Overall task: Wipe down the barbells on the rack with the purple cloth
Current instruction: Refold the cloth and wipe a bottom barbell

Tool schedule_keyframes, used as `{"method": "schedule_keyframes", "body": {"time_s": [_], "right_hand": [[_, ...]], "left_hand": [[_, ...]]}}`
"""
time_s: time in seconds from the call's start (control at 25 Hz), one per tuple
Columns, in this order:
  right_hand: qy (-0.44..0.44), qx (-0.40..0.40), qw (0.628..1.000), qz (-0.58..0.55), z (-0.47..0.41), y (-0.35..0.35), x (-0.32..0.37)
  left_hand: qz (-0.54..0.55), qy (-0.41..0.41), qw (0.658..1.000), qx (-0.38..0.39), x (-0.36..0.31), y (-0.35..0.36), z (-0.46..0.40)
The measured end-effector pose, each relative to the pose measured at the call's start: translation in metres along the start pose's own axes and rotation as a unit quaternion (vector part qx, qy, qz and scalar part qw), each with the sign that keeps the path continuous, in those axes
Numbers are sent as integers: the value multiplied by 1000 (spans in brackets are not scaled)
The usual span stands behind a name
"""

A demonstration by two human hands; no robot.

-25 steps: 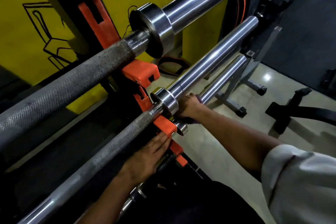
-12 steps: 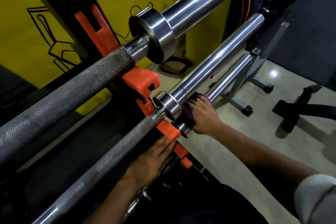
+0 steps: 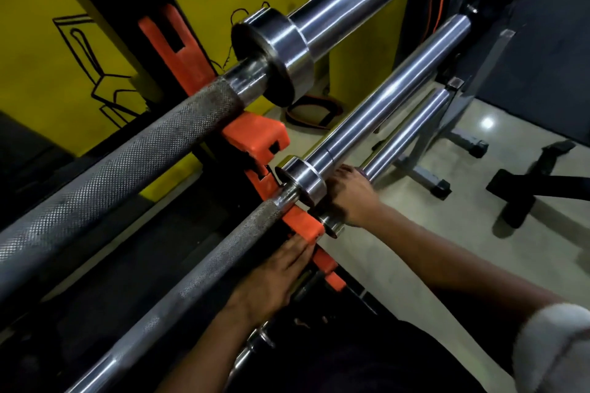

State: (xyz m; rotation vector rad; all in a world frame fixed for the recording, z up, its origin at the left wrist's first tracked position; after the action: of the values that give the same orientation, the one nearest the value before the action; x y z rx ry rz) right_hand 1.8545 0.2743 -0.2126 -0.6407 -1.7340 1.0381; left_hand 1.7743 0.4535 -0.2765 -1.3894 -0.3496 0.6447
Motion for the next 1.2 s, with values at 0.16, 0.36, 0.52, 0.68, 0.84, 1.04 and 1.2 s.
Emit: {"method": "schedule_keyframes", "body": {"time_s": [0.16,0.36,0.52,0.68,0.84,1.04,1.2], "right_hand": [[86,-49,967,-234,63,23,-26],[94,-85,953,-274,111,25,-27],[176,-48,916,-358,125,12,-32],[273,-158,793,-521,147,-4,-41],[279,-268,576,-720,168,-12,-32],[270,-300,462,-790,178,-7,-8],[330,-301,522,-726,185,-16,15]], "left_hand": [[8,-8,1000,22,5,7,0],[24,-12,1000,16,-2,-2,0],[33,-13,999,-26,0,-1,3],[68,-59,990,-108,-14,-32,-2],[156,-105,974,-127,-48,-67,-29],[444,-132,886,-17,-64,-62,-61],[454,-146,878,24,-38,-53,-57]]}}
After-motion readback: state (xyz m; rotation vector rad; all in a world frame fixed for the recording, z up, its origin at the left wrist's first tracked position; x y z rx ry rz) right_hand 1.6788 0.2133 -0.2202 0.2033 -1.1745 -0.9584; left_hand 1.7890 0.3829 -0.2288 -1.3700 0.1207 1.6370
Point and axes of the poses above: each hand's wrist, its own z-axis away from the middle knuckle, its own y-axis out of the palm, x = y × z, the point moved 6 cm from there along -z, towards the middle knuckle, and after that the axes turned 12 degrees about -z, right-handed, at the moved point
